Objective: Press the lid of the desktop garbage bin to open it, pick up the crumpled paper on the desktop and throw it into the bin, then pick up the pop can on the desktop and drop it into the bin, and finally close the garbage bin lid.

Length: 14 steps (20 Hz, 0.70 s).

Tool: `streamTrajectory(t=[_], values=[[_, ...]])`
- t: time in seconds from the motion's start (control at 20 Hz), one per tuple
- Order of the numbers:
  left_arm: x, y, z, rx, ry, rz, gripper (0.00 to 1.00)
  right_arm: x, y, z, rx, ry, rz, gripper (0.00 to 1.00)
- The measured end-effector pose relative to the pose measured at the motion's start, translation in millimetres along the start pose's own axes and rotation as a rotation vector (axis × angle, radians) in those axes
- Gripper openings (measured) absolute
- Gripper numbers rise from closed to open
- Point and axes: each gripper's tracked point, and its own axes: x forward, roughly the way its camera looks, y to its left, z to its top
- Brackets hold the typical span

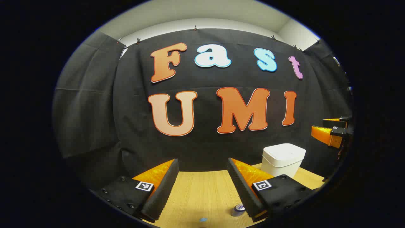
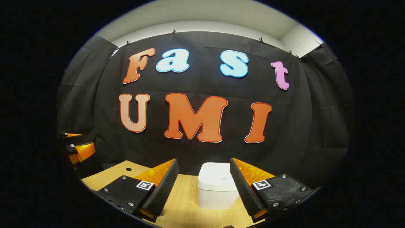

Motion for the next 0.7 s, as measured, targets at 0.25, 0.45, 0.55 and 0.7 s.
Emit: streamTrajectory(t=[0.25,0.45,0.55,0.7], values=[[-2.7,-2.0,1.0,0.003,-0.006,-0.004,0.98,-1.6,-1.3,2.4,0.008,-0.004,0.006,0.98],[-3.9,-2.2,1.9,0.008,-0.020,-0.011,0.99,0.9,0.5,0.1,0.004,0.019,0.010,0.98],[-4.8,-1.9,0.6,0.005,-0.017,-0.017,1.00,3.2,1.6,0.9,-0.007,0.020,0.003,0.98],[-7.2,-0.3,-2.1,0.003,-0.009,-0.023,0.99,4.0,3.7,2.4,-0.014,0.021,-0.013,0.98]])
